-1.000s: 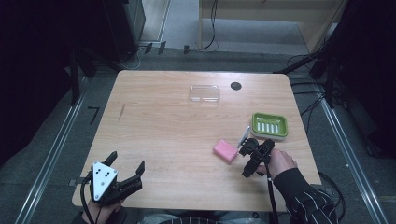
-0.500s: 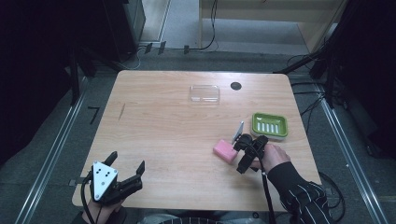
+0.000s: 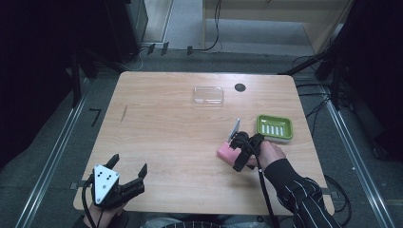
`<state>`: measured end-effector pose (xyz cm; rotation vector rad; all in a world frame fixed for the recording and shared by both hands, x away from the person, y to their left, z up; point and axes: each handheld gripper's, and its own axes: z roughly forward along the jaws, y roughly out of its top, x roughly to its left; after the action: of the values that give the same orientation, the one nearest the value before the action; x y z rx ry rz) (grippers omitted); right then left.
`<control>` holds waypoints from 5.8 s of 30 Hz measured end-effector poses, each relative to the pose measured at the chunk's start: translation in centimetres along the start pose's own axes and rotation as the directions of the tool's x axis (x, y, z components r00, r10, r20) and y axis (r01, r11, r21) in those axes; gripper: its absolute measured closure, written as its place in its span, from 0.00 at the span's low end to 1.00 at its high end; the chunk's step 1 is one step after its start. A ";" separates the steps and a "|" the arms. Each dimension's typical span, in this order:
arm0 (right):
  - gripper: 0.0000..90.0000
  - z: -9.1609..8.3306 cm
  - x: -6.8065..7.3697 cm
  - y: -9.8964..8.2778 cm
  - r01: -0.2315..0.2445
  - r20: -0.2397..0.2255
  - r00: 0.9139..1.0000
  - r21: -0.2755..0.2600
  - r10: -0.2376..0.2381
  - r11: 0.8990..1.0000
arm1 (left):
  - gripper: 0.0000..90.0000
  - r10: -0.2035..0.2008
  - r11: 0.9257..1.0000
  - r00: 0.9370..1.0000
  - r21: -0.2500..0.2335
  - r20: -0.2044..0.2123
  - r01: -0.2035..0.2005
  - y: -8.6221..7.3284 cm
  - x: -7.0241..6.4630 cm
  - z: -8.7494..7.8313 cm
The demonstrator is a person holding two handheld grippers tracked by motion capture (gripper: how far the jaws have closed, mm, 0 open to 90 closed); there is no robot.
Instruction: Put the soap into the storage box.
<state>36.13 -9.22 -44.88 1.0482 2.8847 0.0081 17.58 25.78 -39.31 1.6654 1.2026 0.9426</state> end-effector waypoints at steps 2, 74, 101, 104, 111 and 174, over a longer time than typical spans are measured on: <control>0.01 0.0 0.0 0.3 0.004 -0.003 1.000 -0.001 -0.004 1.000 | 0.15 0.000 1.000 1.000 -0.001 -0.001 0.000 0.0 0.0 0.0; 0.41 1.5 0.8 4.8 0.078 -0.059 0.995 -0.030 -0.080 0.996 | 0.15 -0.004 1.000 1.000 -0.001 -0.003 0.004 0.0 0.1 0.0; 0.43 0.9 0.7 4.5 0.106 -0.031 0.994 -0.044 -0.107 0.993 | 0.15 -0.004 1.000 1.000 -0.002 -0.002 0.004 0.0 0.1 -0.1; 0.43 0.6 0.6 4.3 0.126 -0.024 0.992 -0.042 -0.127 0.991 | 0.15 -0.004 1.000 1.000 -0.002 -0.001 0.004 0.0 0.0 -0.1; 0.43 0.1 0.1 3.6 0.136 -0.015 0.991 -0.040 -0.136 0.990 | 0.15 -0.005 1.000 1.000 -0.003 -0.003 0.005 0.0 0.1 0.0; 0.43 -1.4 -6.2 -2.8 0.215 0.017 0.976 0.027 -0.216 0.976 | 0.15 -0.008 1.000 1.000 -0.003 -0.002 0.008 0.0 0.1 0.0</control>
<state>38.98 -15.36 -43.18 0.7288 2.9711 -0.0508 17.58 25.86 -39.31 1.6566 1.2074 0.9412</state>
